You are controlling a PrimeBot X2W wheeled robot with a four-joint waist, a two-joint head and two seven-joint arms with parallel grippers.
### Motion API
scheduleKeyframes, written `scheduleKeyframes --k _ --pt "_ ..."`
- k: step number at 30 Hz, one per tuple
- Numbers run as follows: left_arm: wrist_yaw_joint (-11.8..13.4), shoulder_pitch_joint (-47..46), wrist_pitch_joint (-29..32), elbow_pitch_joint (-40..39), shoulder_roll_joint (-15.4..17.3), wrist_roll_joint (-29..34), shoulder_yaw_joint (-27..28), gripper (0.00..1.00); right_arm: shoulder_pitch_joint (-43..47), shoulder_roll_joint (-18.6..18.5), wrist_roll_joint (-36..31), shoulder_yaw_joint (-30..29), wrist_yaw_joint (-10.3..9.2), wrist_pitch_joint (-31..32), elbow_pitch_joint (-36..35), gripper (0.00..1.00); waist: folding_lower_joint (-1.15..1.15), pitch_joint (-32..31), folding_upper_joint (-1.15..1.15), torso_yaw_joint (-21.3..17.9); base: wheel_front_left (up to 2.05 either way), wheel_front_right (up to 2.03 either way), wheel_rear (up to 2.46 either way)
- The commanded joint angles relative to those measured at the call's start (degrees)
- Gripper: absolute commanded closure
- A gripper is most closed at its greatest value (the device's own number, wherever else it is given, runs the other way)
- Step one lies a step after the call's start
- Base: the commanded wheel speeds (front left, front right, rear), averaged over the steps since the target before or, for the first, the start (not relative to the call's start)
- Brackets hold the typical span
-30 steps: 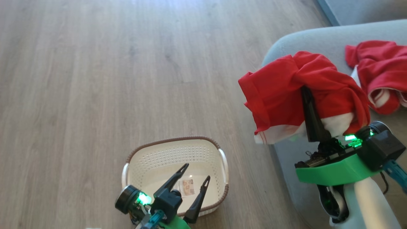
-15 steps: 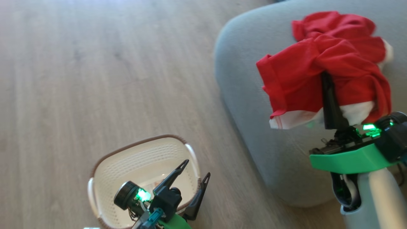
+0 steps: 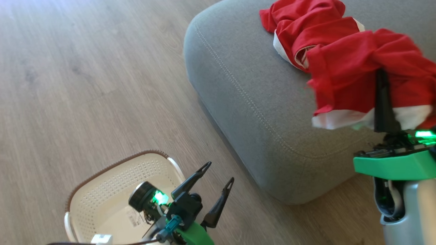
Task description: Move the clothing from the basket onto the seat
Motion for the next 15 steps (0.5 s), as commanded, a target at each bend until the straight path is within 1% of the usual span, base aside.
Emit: scheduleKeyframes --k 1,10,15 --pt "-0.2 -2.5 -0.3 -1.7 0.0 0.3 1.2 0.0 -1.3 0.3 -0.8 0.5 -0.02 -0.4 -2.7 1.0 0.0 0.4 0.0 -0.4 0.0 0.0 0.0" --pt "-1.4 -4.7 -0.3 -0.6 0.0 -0.2 -0.2 0.0 0.4 1.3 -1.7 -4.4 -0.02 -0.4 -4.8 1.0 0.0 1.5 0.0 -1.4 0.0 0.0 0.0" --pt "-1.8 -5.2 -0.3 -0.2 0.0 -0.3 -0.7 0.0 0.9 1.7 -1.8 -5.6 -0.02 -0.4 -5.5 1.0 0.0 1.8 0.0 -1.7 0.0 0.0 0.0"
